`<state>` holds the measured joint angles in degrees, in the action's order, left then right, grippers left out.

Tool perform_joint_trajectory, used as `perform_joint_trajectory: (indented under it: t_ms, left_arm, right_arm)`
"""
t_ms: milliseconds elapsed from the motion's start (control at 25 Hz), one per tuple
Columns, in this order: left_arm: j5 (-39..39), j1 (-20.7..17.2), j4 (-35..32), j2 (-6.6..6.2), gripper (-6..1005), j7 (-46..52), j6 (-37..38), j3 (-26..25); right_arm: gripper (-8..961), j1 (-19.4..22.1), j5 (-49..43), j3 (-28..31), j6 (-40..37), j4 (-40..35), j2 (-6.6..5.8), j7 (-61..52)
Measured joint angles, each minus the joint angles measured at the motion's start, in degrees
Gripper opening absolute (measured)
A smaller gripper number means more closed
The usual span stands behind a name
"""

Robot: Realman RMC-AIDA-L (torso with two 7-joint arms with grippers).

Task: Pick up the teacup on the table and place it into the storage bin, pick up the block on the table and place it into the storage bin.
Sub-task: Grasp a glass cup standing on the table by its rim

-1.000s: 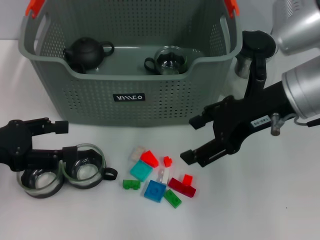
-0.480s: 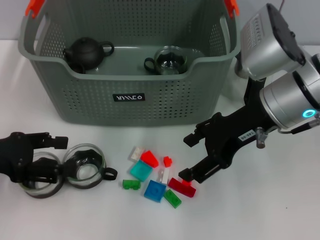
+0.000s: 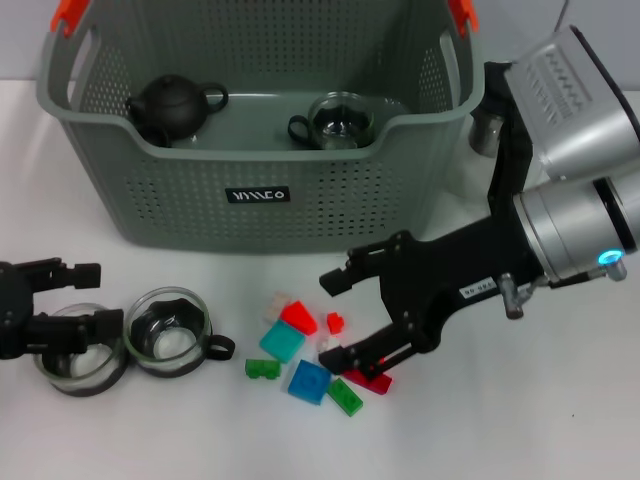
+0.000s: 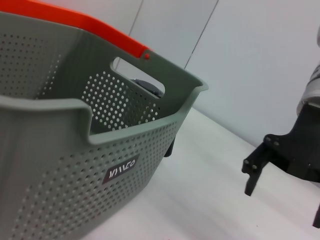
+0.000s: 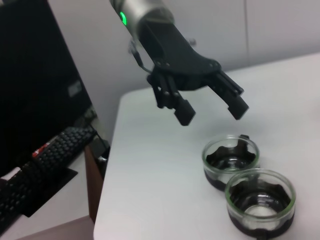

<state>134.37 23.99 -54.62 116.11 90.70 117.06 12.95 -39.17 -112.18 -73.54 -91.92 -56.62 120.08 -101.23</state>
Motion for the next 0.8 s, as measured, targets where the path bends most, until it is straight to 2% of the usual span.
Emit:
perform_joint_trajectory:
  t_ms: [360,680,800]
  left_arm:
    - [2.87,-0.21,-0.09,0.07,904,1.52,-0.90,-0.12]
    - [6.11,0.51,-3.41,-0.14,894,6.48,-1.99,0.01]
    - [7.29,1.35,-4.95,-0.57,890,8.09,-2.03,0.06]
  right_arm:
    - [927,0.43,-0.23,1.94,-1.20,0.22,-1.16,-0.95]
    - [927,-0.11,-1.00,2.33,-1.98,0.24,-1.33,-0.87]
    - [927,-0.26,-1.01,2.35,-2.04,0.19,-1.34,-0.84]
